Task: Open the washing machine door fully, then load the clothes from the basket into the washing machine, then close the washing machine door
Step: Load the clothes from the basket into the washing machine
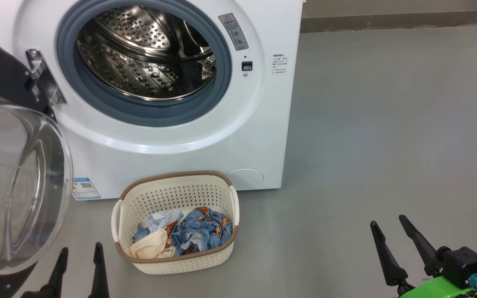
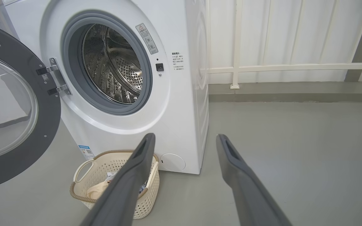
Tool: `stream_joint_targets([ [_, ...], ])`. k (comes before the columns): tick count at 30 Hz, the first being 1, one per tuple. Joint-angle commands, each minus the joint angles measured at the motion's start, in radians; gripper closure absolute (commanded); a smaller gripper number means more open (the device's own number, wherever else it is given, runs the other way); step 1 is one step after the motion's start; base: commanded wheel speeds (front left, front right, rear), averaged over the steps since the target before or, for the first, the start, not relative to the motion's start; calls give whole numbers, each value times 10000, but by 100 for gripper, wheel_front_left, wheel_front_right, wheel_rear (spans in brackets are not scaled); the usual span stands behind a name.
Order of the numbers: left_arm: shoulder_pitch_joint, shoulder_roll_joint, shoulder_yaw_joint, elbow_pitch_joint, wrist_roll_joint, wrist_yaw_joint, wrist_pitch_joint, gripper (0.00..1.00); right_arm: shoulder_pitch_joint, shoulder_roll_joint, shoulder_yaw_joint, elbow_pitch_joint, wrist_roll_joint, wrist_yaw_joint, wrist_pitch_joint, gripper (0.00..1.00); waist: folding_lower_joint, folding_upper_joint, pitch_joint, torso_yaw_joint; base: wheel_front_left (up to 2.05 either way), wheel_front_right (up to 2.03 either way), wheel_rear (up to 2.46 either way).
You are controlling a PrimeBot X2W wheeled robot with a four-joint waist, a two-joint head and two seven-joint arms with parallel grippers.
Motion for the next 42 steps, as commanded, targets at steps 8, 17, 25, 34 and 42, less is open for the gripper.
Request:
stream_joint_targets([
  [8,-121,117,323,-291,166,-74,-53,0,-113,-132,204,-174,27,16,-118,0,-1,0,-11,75,0,0,0],
  [17,-208,112,424,-214,237,-100,-53,0,-162,-96,279,-129,62,16,-118,0,-1,0,73,81,0,0,0],
  [25,-321,108,431,-35,257,-65,-53,0,-197,-132,272,-90,82,16,-118,0,-1,0,126,90,56,-56,0],
  [34,-411,104,496,-137,307,25,-53,0,-215,-151,307,-74,125,16,-118,0,-1,0,177,115,170,-170,0],
  [42,-402,102,519,-303,334,148,-53,0,-224,-139,301,-85,165,16,-118,0,-1,0,273,114,159,-159,0],
])
